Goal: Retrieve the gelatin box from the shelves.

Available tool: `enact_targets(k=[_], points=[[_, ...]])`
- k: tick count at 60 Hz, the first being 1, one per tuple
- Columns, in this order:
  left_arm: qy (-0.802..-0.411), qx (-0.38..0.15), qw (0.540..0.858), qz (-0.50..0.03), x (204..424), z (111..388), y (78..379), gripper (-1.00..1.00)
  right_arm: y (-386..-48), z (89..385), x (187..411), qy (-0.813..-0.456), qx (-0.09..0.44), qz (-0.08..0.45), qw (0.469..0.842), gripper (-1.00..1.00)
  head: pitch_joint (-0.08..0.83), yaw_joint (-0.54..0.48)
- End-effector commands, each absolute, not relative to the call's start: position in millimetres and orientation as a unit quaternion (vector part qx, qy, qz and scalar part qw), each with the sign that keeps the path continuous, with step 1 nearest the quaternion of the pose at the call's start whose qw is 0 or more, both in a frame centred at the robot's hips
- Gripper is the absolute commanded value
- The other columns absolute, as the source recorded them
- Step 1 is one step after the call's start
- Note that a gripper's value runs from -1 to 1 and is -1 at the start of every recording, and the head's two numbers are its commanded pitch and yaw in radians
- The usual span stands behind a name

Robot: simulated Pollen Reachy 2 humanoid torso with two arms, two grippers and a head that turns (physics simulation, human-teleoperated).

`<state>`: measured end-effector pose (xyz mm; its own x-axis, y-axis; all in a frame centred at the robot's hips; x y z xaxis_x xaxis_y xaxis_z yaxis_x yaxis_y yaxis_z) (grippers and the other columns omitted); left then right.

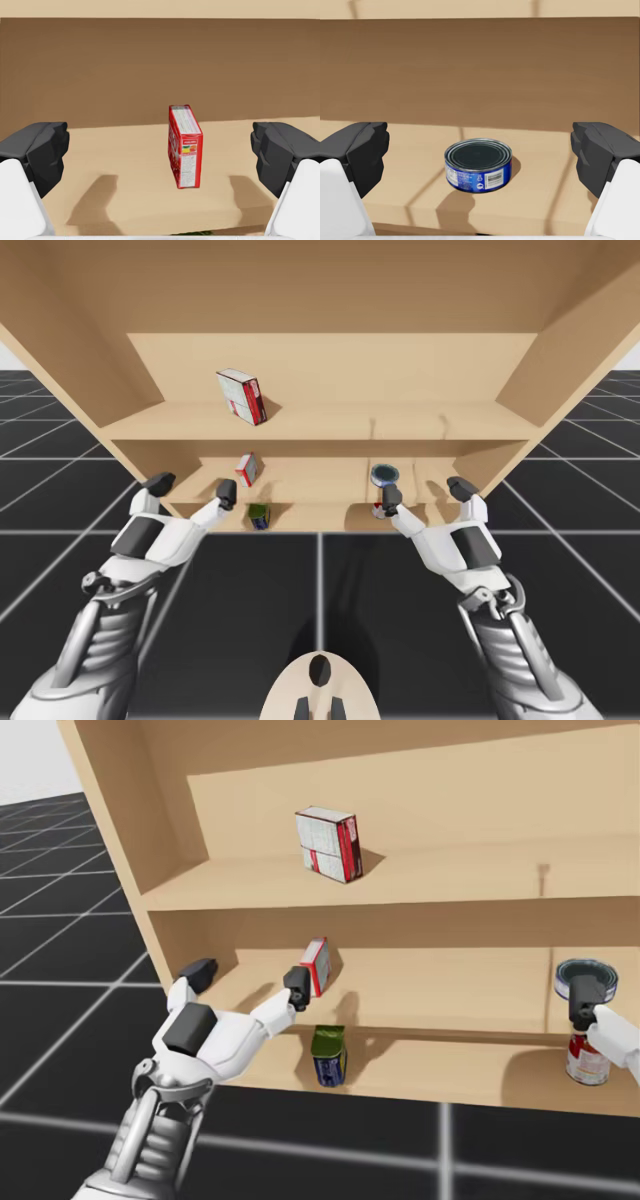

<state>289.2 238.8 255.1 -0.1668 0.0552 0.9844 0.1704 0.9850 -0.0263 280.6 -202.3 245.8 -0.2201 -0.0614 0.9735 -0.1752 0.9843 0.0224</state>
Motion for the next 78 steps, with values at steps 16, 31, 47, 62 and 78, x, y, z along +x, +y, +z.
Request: enact_targets(k=[16,31,47,62,78], points=[[-0.700,-0.097,0.708,-0.027,327,254,199,-1.00,-201,240,285,-0.770,0.089,0.025,0.631,-1.00,0.404,0.28],[-0.675,-0.082,0.733,-0.009,372,241,185,-1.00,-202,240,286,-0.769,0.091,0.022,0.633,-1.00,0.410,0.29],[-0.664,-0.069,0.744,0.000,399,233,177,-1.00,-205,240,287,-0.770,0.092,0.019,0.631,-1.00,0.415,0.28],[-0.655,-0.070,0.753,-0.002,400,224,173,1.00,-206,240,287,-0.770,0.093,0.018,0.631,-1.00,0.420,0.28],[-0.692,-0.088,0.716,-0.009,389,250,177,1.00,-207,241,287,-0.770,0.094,0.017,0.631,-1.00,0.419,0.28]])
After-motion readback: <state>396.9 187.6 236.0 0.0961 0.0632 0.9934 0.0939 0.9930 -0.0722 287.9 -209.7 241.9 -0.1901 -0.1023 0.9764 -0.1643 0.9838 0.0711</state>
